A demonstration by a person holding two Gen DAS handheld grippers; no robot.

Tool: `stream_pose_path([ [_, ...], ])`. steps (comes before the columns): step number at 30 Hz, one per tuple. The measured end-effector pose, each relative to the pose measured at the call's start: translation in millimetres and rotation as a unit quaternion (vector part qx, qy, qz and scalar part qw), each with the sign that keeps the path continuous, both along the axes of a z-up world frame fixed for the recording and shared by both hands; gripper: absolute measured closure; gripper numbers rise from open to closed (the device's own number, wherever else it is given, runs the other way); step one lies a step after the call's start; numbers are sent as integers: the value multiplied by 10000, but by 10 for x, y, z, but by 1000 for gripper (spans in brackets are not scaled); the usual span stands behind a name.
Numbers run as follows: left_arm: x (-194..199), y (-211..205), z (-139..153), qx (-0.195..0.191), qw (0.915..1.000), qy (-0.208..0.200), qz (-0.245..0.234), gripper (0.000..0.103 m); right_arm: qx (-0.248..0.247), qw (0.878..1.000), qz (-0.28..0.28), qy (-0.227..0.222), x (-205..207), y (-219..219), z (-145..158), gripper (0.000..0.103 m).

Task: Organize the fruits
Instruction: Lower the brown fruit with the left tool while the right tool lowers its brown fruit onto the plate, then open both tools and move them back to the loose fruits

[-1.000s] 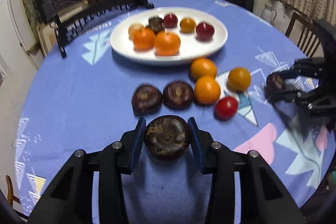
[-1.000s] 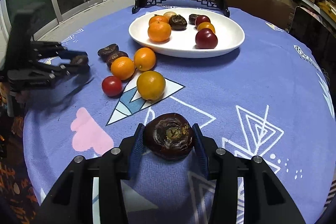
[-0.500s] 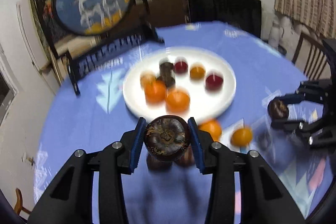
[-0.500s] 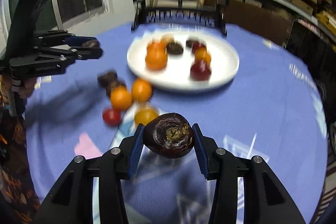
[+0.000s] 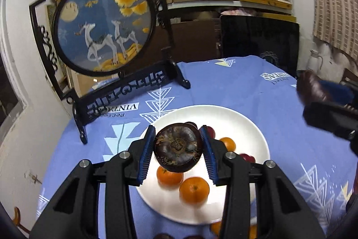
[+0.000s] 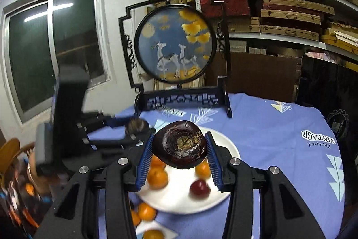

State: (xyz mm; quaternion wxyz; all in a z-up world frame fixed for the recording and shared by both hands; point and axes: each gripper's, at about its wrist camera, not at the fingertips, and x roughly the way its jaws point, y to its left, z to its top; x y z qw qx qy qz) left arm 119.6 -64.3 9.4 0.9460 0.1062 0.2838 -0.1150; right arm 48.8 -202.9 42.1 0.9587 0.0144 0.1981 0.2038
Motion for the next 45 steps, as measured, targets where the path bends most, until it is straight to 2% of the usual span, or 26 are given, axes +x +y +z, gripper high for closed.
stream_pose_path([
  [3, 138, 38, -117, -166, 9996, 163, 129, 63, 96, 9999, 30, 22, 173, 66, -6, 57],
  [8, 257, 66, -334, -11, 9990, 379, 217, 63, 300, 9993, 126, 207, 417, 198, -218, 57],
  [12, 320, 84, -414, 9, 9984, 487, 283, 63, 206, 9978, 145, 618, 575, 230, -454, 57],
  [27, 341, 12, -507, 240, 9982, 415, 348, 63, 237, 9954, -86, 924, 741, 237, -672, 57],
  [28, 343, 13, -507, 231, 9983, 415, 350, 60, 245, 9953, -105, 936, 754, 242, -687, 57],
  [30, 348, 21, -514, 232, 9981, 410, 398, 40, 293, 9953, -231, 896, 765, 226, -708, 53],
  [31, 344, 24, -517, 246, 9980, 377, 434, 37, 336, 9952, -237, 885, 769, 209, -713, 48],
  [32, 345, 34, -514, 254, 9980, 347, 466, 36, 369, 9951, -260, 876, 772, 193, -710, 40],
  [33, 347, 44, -509, 236, 9980, 350, 472, 36, 405, 9951, -374, 820, 759, 158, -701, 38],
  [45, 355, 104, -484, 184, 9978, 311, 557, 31, 450, 9943, -533, 801, 747, 82, -711, 31],
])
